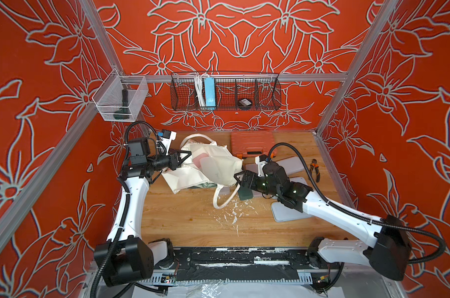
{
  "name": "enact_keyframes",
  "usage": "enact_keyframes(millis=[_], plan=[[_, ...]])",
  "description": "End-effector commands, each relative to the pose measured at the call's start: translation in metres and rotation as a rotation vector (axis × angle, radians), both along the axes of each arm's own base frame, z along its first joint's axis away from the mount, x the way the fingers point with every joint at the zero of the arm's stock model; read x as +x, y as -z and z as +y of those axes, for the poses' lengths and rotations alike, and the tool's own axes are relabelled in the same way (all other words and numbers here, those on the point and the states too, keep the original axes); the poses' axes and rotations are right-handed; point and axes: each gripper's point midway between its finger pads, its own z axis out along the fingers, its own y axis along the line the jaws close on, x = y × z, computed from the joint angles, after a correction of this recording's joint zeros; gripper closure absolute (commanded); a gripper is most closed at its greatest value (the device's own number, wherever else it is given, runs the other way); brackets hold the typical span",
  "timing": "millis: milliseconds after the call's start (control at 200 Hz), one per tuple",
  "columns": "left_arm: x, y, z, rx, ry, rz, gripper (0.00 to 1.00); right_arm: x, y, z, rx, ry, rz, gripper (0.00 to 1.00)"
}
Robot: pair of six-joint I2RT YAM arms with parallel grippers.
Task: Take out the pencil case from the canvas bag
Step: Pick up the pencil case from the canvas bag.
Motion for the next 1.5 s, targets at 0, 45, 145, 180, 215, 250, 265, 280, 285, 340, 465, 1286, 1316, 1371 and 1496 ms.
enact_keyframes(millis=[0, 45, 145, 180, 215, 250, 265, 280, 285, 340, 465, 1286, 1316, 1371, 1496], plan=[[-0.018, -0.023, -0.013, 0.053, 0.157, -0.258, 1.00, -0.005, -0.001, -0.003, 0.018, 0.015, -0.001, 0.02], [-0.023, -0.017, -0.015, 0.075, 0.186, -0.289, 1.00, -0.007, -0.006, 0.001, 0.049, 0.004, -0.012, 0.02], [-0.027, -0.004, -0.017, 0.088, 0.204, -0.295, 1.00, -0.009, -0.017, 0.007, 0.072, 0.002, -0.035, 0.02], [-0.028, 0.000, -0.018, 0.087, 0.213, -0.295, 1.00, -0.011, -0.020, 0.010, 0.067, -0.003, -0.044, 0.02], [-0.031, 0.003, -0.019, 0.087, 0.227, -0.300, 1.00, -0.012, -0.023, 0.013, 0.059, -0.006, -0.053, 0.02], [-0.032, 0.007, -0.019, 0.089, 0.238, -0.305, 1.00, -0.013, -0.027, 0.017, 0.054, -0.012, -0.065, 0.02], [-0.033, 0.008, -0.020, 0.090, 0.243, -0.307, 1.00, -0.014, -0.028, 0.018, 0.051, -0.014, -0.069, 0.02], [-0.034, 0.009, -0.020, 0.091, 0.245, -0.310, 1.00, -0.014, -0.029, 0.019, 0.049, -0.016, -0.074, 0.02], [-0.034, 0.010, -0.020, 0.092, 0.245, -0.309, 1.00, -0.014, -0.028, 0.020, 0.047, -0.017, -0.073, 0.02], [-0.035, 0.013, -0.020, 0.097, 0.246, -0.312, 1.00, -0.016, -0.029, 0.025, 0.048, -0.018, -0.080, 0.02], [-0.044, 0.022, -0.022, 0.146, 0.271, -0.349, 1.00, -0.021, -0.028, 0.042, 0.058, -0.029, -0.104, 0.02], [-0.099, 0.078, -0.036, 0.256, 0.362, -0.442, 1.00, -0.033, 0.028, 0.106, -0.092, -0.089, -0.133, 0.02], [-0.099, 0.079, -0.036, 0.253, 0.363, -0.433, 1.00, -0.032, 0.032, 0.104, -0.108, -0.086, -0.133, 0.02], [-0.100, 0.080, -0.036, 0.253, 0.363, -0.424, 1.00, -0.033, 0.039, 0.101, -0.135, -0.087, -0.136, 0.02], [-0.101, 0.080, -0.036, 0.240, 0.355, -0.381, 1.00, -0.036, 0.055, 0.096, -0.197, -0.085, -0.136, 0.02]])
